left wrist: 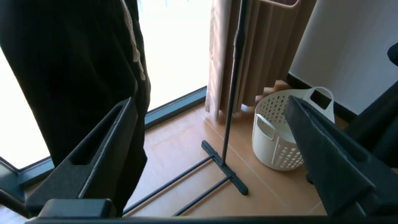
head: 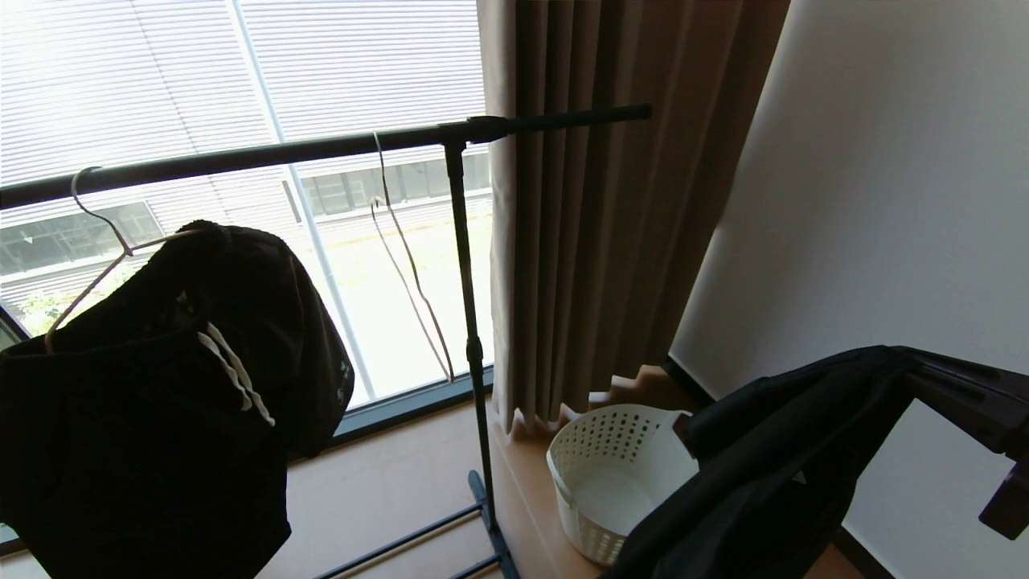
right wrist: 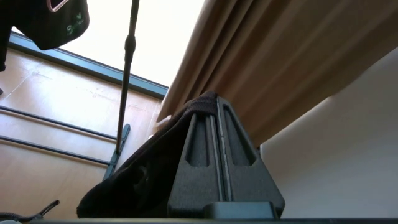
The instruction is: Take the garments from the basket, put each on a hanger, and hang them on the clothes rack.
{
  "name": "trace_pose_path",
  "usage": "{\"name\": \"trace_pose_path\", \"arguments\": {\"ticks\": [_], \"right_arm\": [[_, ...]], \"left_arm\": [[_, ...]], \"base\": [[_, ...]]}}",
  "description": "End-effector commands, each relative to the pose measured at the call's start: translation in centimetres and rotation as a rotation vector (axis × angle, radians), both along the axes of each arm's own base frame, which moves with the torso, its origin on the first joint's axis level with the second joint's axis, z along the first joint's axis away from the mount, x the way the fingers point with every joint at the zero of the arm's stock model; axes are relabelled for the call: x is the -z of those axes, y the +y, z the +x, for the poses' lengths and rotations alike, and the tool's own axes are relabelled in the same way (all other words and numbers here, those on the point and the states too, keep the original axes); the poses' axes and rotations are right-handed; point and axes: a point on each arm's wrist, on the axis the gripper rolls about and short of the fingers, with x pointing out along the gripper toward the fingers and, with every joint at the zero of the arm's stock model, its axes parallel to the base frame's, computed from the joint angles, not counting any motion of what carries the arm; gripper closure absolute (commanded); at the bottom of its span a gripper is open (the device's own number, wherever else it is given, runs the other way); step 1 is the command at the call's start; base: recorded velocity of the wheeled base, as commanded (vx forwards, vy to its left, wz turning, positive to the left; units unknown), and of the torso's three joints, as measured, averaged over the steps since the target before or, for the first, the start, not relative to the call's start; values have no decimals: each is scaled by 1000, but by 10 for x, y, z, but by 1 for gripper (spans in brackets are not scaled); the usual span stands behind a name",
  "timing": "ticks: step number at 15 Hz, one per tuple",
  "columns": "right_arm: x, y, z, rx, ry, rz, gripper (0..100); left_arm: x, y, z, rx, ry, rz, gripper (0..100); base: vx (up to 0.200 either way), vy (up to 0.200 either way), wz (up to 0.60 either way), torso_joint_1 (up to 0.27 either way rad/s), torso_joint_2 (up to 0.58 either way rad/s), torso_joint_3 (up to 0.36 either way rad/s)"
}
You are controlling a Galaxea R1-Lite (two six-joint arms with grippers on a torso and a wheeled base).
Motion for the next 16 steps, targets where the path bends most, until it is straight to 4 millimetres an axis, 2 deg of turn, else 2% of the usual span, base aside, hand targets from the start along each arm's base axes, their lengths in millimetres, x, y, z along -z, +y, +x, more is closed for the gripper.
{"name": "trace_pose_path", "arguments": {"ticks": [1, 16], "right_arm": [[1, 0, 0, -1, 3, -2, 100], [3, 1, 2, 3, 13, -9, 100]], "left_arm": [[0, 0, 0, 0, 2, 0, 0], [0, 0, 0, 0, 1, 3, 0]], "base": [[0, 0, 0, 2, 2, 129], [0, 0, 0, 2, 1, 82]]}}
